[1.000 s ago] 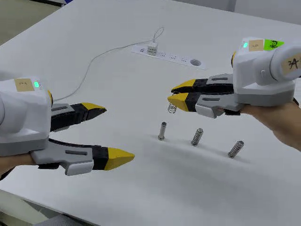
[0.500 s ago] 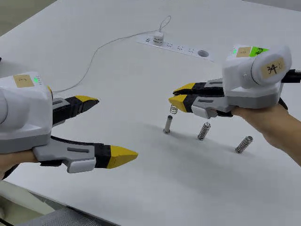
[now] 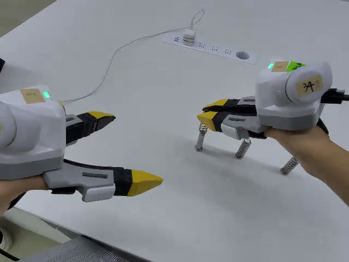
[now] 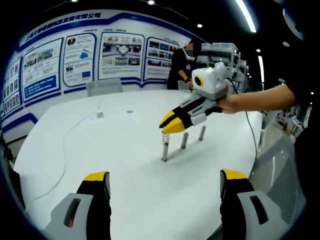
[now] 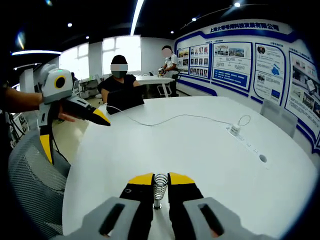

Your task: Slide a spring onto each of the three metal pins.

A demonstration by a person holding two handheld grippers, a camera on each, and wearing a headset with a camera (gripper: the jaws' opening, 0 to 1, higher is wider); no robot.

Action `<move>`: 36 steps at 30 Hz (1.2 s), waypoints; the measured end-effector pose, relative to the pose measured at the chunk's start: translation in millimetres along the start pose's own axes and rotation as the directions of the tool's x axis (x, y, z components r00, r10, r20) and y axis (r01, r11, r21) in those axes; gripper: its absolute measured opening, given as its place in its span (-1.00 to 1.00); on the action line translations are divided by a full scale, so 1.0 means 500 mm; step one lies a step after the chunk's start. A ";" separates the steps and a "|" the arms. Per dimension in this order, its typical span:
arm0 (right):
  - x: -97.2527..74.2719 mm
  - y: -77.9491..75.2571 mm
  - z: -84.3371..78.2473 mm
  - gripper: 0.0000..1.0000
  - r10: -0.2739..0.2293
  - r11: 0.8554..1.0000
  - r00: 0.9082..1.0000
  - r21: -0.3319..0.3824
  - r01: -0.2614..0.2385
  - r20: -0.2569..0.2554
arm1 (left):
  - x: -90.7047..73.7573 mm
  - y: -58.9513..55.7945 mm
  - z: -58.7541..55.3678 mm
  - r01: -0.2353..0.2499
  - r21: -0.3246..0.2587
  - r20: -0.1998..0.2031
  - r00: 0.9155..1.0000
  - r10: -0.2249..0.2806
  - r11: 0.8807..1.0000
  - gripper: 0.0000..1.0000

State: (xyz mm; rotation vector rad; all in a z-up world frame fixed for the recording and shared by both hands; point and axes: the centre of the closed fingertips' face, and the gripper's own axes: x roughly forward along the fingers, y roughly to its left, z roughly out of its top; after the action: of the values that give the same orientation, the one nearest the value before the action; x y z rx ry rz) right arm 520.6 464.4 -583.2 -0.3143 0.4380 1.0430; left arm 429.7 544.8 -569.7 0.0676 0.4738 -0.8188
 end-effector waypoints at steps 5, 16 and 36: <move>0.001 0.005 0.002 -0.79 0.007 1.000 1.000 0.010 -0.007 -0.001 | 0.003 0.000 0.001 0.000 -0.003 -0.001 1.000 0.000 1.000 0.85; 0.012 0.012 -0.037 -0.79 0.001 1.000 0.999 0.008 0.000 -0.054 | 0.010 -0.008 -0.004 0.019 0.011 -0.021 1.000 -0.018 1.000 0.84; 0.040 0.019 -0.098 -0.78 -0.022 1.000 0.992 -0.016 0.020 -0.127 | 0.020 -0.014 0.022 0.028 0.010 0.018 0.999 -0.029 1.000 0.80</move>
State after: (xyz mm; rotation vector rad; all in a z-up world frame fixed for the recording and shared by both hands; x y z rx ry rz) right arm 511.0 461.8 -636.1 -0.3996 0.5408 1.0096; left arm 434.7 530.4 -563.1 0.0621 0.4546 -0.8490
